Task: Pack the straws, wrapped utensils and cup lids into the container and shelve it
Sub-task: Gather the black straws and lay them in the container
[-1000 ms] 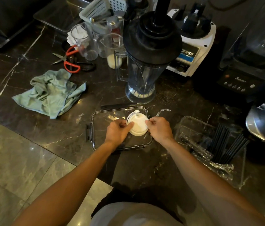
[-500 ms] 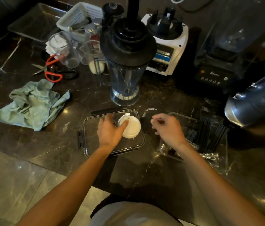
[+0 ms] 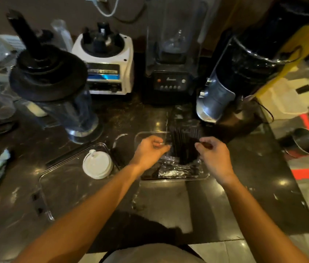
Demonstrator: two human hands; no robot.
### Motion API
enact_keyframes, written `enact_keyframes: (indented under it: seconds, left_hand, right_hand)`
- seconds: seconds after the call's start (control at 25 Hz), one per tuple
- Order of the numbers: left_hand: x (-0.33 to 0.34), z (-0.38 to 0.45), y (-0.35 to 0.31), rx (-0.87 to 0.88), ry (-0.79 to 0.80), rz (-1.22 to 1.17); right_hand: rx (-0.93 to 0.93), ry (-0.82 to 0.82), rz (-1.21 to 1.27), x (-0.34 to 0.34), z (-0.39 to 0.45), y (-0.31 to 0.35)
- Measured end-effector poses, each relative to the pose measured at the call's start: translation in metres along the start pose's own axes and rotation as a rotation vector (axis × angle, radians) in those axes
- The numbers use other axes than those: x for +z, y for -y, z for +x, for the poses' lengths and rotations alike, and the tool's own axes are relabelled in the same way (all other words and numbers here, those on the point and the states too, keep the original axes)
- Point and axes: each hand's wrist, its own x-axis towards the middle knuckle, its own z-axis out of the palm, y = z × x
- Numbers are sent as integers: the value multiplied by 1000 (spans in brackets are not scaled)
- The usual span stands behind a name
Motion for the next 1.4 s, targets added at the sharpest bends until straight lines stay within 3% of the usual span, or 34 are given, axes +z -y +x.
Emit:
enact_keyframes:
  seconds: [0.36, 0.64, 0.84, 1.12, 1.24, 1.4]
  left_hand:
    - [42, 21, 7, -131, 75, 49]
    - [65, 50, -5, -121, 111, -1]
    - [76, 61, -6, -151, 134, 2]
    - [80, 71, -6, -144, 247, 23]
    - [84, 70, -10, -184, 191, -148]
    - [93, 69, -4, -174, 126, -152]
  right_hand:
    - [41, 103, -116, -19, 9, -26]
    - [-65, 134, -331, -3, 33, -10]
    - [8, 203, -437, 9, 30, -9]
    - [212, 467, -276, 17, 36, -26]
    - [231, 544, -272, 16, 35, -23]
    - [201, 633, -244, 22, 29, -20]
